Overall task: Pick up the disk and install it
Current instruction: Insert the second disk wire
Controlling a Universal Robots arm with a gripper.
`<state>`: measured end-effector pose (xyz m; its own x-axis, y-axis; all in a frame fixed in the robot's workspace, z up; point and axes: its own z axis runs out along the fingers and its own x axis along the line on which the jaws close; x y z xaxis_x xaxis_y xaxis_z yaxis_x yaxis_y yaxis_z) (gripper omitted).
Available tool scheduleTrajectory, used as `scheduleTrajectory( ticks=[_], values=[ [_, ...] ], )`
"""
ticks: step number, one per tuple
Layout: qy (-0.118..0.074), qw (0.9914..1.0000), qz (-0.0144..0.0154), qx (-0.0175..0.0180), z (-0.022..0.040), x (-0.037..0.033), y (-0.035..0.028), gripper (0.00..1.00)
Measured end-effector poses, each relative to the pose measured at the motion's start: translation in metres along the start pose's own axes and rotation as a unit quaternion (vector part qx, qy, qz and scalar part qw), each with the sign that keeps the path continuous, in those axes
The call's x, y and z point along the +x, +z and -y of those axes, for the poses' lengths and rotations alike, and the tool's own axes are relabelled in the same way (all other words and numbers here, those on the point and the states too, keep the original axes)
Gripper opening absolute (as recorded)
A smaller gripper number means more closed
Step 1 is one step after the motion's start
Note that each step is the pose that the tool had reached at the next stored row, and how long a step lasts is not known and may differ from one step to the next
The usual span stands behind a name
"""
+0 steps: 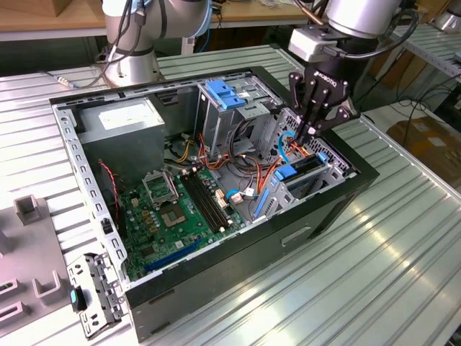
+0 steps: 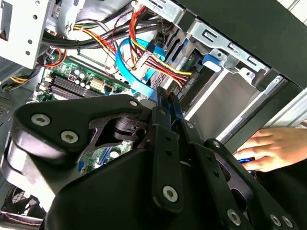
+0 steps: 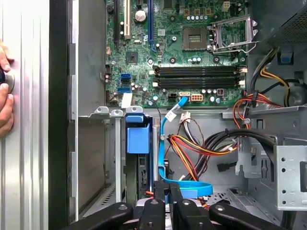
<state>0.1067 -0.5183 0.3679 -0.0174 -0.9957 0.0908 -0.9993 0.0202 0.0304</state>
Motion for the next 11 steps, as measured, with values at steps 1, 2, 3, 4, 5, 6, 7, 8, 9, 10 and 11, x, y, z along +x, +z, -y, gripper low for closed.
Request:
scheduleTrajectory(
  ticks=[1, 2, 3, 4, 5, 6, 7, 8, 9, 10, 11],
  values=[
    [0.0, 0.99995, 0.0, 0.0098, -0.0013, 0.0002, 0.0003, 0.16],
    [0.001, 0.9998, 0.0003, 0.0202, -0.0029, 0.0004, 0.0009, 0.16],
    [0.001, 0.99966, 0.0006, 0.0259, -0.0052, 0.0005, 0.0014, 0.16],
    [0.001, 0.9996, 0.001, 0.0284, -0.0097, 0.0006, 0.0018, 0.16],
    [0.001, 0.99957, 0.0011, 0.0292, -0.0138, 0.0007, 0.0023, 0.16],
    [0.0, 0.99954, 0.0011, 0.0304, -0.0197, 0.0008, 0.0028, 0.16],
    [0.0, 0.99952, 0.0011, 0.0311, -0.0223, 0.0008, 0.0029, 0.16],
    [0.0, 0.99949, 0.0011, 0.0318, -0.0242, 0.0009, 0.003, 0.16],
    [0.0, 0.99948, 0.0011, 0.0324, -0.0257, 0.0009, 0.003, 0.16],
    [0.0, 0.99947, 0.0011, 0.0325, -0.0262, 0.001, 0.0031, 0.16],
    [0.0, 0.99947, 0.0011, 0.0326, -0.0262, 0.001, 0.0031, 0.16]
  ],
)
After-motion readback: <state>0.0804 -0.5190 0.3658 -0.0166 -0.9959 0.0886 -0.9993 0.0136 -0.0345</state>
